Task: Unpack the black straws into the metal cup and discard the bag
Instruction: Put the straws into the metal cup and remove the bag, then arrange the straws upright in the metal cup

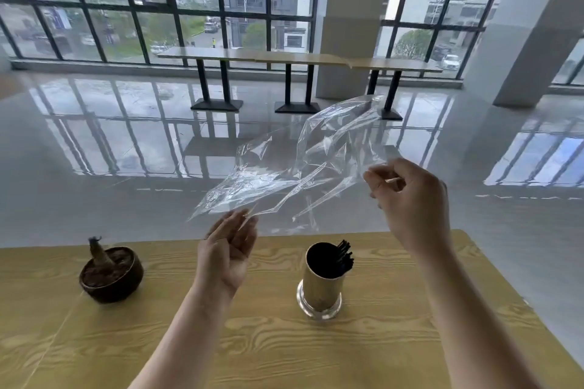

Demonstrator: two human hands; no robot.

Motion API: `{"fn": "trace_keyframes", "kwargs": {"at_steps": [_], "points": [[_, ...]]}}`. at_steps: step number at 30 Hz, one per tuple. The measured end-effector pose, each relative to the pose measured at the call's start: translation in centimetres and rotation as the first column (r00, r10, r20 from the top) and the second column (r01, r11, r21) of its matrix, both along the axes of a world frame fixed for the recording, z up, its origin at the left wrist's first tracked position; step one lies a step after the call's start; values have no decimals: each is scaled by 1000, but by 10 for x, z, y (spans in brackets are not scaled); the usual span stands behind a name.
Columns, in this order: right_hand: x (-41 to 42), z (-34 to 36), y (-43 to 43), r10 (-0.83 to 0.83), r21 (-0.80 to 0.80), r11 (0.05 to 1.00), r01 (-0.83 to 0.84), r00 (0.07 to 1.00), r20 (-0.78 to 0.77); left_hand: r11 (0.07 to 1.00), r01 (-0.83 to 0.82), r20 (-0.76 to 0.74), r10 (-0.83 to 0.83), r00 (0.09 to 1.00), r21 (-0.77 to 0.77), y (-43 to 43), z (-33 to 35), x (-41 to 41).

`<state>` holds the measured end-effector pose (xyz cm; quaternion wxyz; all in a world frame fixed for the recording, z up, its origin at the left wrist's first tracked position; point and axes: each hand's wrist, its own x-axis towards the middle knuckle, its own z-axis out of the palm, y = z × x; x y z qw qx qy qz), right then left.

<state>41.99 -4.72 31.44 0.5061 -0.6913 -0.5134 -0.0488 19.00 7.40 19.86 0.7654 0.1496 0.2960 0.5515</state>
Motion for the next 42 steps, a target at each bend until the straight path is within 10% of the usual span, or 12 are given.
{"fn": "trace_keyframes", "kwargs": {"at_steps": [10, 18, 28, 35, 39, 42], "points": [[-86, -99, 37, 195, -116, 960, -254, 908, -370, 973, -208, -303, 169, 938, -102, -18, -37, -141], [-134, -203, 41, 97, -359, 862, -358, 812, -576, 932, -318, -699, 110, 707, -175, -61, -121, -202], [-163, -279, 36, -77, -664, 681, -307, 872, -483, 946, -259, -951, -116, 287, -193, -85, -184, -235], [-166, -297, 22, -95, -726, 616, -307, 886, -455, 855, -434, -927, -130, 352, -284, -94, -201, -242], [-164, -309, 17, -56, -782, 577, -236, 944, -326, 862, -469, -981, -186, 60, -193, -109, -196, -242], [-168, -311, 13, 68, -820, 546, -171, 985, -159, 975, -204, -919, -162, -360, -93, -123, -196, -234]]}}
